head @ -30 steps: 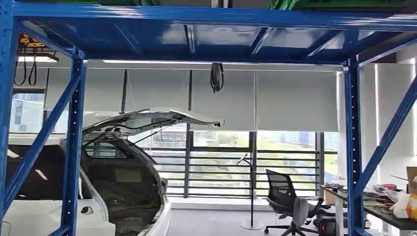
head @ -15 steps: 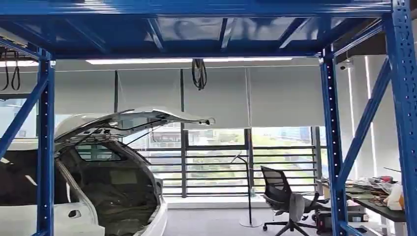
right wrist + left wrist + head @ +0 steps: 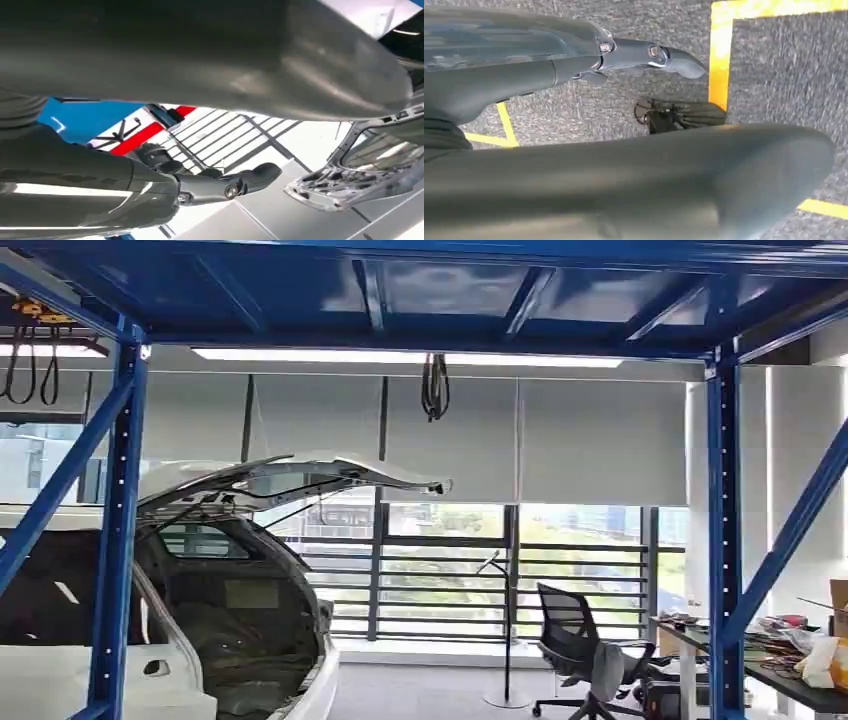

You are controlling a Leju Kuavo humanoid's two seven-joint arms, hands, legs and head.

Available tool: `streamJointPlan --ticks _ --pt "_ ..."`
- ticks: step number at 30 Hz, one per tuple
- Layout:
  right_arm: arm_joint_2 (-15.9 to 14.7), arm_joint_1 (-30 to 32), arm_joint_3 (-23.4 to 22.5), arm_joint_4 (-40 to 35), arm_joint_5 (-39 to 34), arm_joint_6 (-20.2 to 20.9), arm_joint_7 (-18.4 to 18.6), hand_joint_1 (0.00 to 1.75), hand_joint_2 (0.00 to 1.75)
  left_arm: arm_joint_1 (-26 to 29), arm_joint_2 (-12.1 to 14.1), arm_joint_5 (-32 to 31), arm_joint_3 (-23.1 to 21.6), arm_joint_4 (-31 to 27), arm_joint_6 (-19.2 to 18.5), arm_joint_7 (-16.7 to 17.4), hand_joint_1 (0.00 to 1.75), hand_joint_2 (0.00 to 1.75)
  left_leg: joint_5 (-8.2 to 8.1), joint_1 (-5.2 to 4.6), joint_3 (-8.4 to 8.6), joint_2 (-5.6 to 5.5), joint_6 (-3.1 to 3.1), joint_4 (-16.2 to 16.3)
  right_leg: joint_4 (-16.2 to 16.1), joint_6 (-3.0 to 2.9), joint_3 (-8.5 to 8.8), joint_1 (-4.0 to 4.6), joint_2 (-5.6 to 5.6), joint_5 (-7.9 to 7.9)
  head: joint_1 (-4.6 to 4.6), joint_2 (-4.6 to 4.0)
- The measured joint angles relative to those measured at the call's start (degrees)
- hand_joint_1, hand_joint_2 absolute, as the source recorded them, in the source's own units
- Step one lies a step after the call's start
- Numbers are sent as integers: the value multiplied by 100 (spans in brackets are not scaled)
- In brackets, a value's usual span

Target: Take the parts from the cabinet and place them on the table.

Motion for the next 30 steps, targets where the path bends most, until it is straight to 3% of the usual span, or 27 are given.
streamJointPlan --ticks 1,2,4,6,9,10,11,12,14,15,16,17,19,20,21,22,24,26,27,29,30 --pt "0 5 0 4 0 -2 0 0 0 9 0 0 0 0 -2 0 0 0 -25 -2 34 -2 -2 0 -28 -1 -61 0 -4 140 0 0" --pt "0 2 0 4 0 -2 0 0 0 14 0 0 0 2 0 0 0 0 -60 -3 83 -7 -5 0 -321 -6 16 2 -9 406 0 0" --pt "0 -3 -4 2 2 -2 0 0 0 12 -2 0 2 0 0 0 0 0 -143 -4 212 -20 -29 -1 -1332 -64 418 16 -15 1041 0 0" --pt "-2 -12 -7 0 7 0 2 0 0 1 -9 0 2 7 -2 2 0 0 -192 -19 232 -27 -86 -4 -1645 -160 575 72 -27 1009 -4 0" --pt "-2 -18 -7 -4 7 -2 4 0 0 11 -22 -7 2 15 -2 2 0 0 -220 -8 258 -15 -171 -64 -1680 -241 582 91 -10 941 -2 0" --pt "0 -17 -11 -17 7 -2 4 0 0 -1 -20 -7 2 15 0 2 0 0 -267 -21 286 -15 -202 -72 -1771 -268 657 27 -18 960 0 2" --pt "0 -24 -9 -24 4 -7 -2 0 0 -10 -20 -7 2 15 -2 -4 0 0 -329 -22 264 -15 -219 43 -1821 -285 713 19 -24 952 0 0" --pt "0 -37 -7 -26 7 -7 -2 0 0 -15 -20 -7 2 15 -2 0 0 0 -489 -9 94 -15 -239 376 -1828 -310 749 10 -41 937 -2 0" --pt "2 -24 0 -22 7 -4 0 0 0 -5 -20 -7 2 15 -2 -2 0 0 -797 26 -430 -15 -288 1266 -1827 -337 787 10 -47 885 0 0" --pt "2 -15 4 -20 7 -7 0 0 0 11 -20 -9 2 15 -2 0 0 0 -852 35 -657 -15 -306 1598 -1825 -334 808 8 -43 859 0 0" --pt "2 0 4 -17 7 -5 0 0 0 27 -20 -9 2 15 0 0 0 0 -766 51 -770 -14 -325 1675 -1825 -323 849 0 -34 828 0 0" --pt "2 6 7 -18 7 -7 0 0 0 35 -20 -9 2 15 -2 0 0 0 -531 69 -741 -13 -344 1474 -1824 -304 899 -12 -24 786 0 0" --pt "2 5 6 -17 7 -4 -2 0 0 33 -20 -9 2 15 0 0 0 0 136 103 -404 -8 -374 553 -1814 -237 1043 -46 -10 679 0 0" --pt "2 6 4 -18 7 -6 0 0 0 40 -20 -9 2 15 0 0 0 0 290 126 -299 -6 -391 241 -1807 -193 1076 -48 -11 622 0 0" --pt "0 -4 0 -15 18 -7 0 0 0 31 -22 -13 2 22 0 0 0 0 211 85 -232 -10 -366 177 -1770 -135 1085 -13 9 584 4 0" --pt "2 4 -11 -24 37 -17 -4 0 0 16 -22 -15 2 22 0 2 0 0 112 79 -202 -3 -275 125 -1771 -104 1069 -17 13 577 -5 2" --pt "2 4 -22 -28 53 -17 -7 0 0 28 -20 -20 2 20 2 0 0 0 74 43 -205 -19 -196 123 -1827 -57 1109 -48 0 561 -4 0" --pt "0 2 -48 -44 -47 11 -17 0 0 28 -11 -17 2 20 2 -2 0 0 48 68 -125 -21 -115 86 -1727 -7 1127 -63 -31 466 -4 0" --pt "0 -8 -76 -50 -135 56 -33 0 0 19 -11 -17 2 20 2 -2 0 0 20 64 -94 -19 -71 85 -1443 -4 989 -63 -33 343 -4 0" --pt "-29 1 -149 -13 -736 419 -48 0 0 11 -11 -24 2 20 0 -2 0 0 -35 39 -34 -18 -19 85 -461 1 405 -54 -31 27 -7 0" --pt "-63 4 -179 37 -1158 659 -87 0 0 11 -11 -33 2 20 -2 -2 0 0 -63 21 -10 -19 -2 85 -74 -4 132 -53 -31 -47 -7 0"
